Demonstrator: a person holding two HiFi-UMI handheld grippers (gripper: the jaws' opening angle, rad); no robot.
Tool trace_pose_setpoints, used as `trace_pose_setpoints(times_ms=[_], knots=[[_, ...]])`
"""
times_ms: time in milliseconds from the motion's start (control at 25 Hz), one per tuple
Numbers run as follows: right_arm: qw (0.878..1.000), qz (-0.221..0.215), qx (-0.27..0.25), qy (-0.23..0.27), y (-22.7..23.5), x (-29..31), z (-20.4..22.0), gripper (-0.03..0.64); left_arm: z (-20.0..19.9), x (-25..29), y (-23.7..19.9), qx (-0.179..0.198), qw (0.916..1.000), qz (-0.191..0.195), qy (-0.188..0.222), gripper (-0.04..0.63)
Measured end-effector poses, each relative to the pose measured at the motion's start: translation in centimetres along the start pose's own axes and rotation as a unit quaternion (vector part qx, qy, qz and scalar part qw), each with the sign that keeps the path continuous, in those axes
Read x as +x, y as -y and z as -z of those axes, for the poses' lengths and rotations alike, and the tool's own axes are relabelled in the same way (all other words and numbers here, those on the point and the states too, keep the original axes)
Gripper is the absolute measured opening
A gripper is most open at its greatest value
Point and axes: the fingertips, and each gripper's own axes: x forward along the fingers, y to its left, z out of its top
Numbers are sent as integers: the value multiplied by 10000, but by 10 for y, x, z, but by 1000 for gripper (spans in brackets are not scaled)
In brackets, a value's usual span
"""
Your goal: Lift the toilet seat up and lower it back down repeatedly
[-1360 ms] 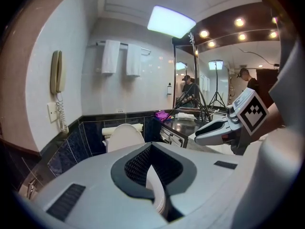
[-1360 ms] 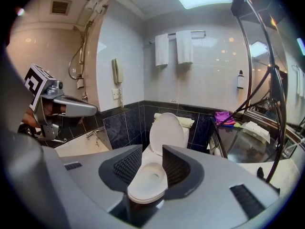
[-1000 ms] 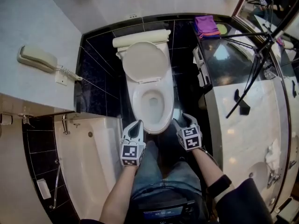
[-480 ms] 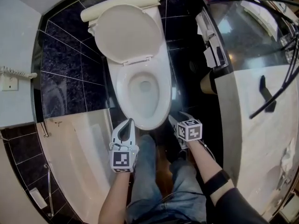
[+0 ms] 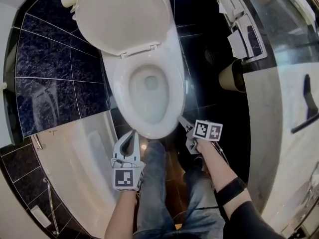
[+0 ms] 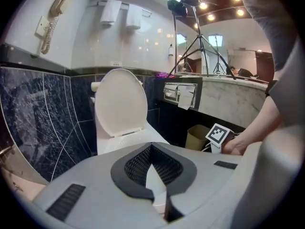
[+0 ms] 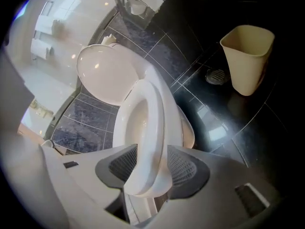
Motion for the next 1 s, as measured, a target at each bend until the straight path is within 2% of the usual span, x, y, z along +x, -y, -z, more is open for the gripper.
trace_pose_setpoints(times_ms=[120, 200, 320, 400, 680, 1000], knots=[[9997, -60, 229, -32, 2, 14, 4, 213, 13, 6, -6, 108, 9999, 50, -74, -9], [9994, -47, 338, -55, 3, 23, 6, 213, 13, 9, -9, 36, 9999, 23, -115, -9], [9990, 27, 448, -69, 4, 33, 5, 165, 18, 13, -15, 110, 9998, 63, -147, -9], [9987, 116, 502, -47, 6, 34, 4, 162, 23, 14, -19, 181, 9996, 103, -177, -9], [9975, 33, 708, -1, 6, 34, 2, 138, 32, 21, -20, -77, 9996, 41, -277, -9], [9969, 84, 777, -68, -4, 25, -1, 137, 42, 14, -17, -191, 9991, 12, -378, -9]])
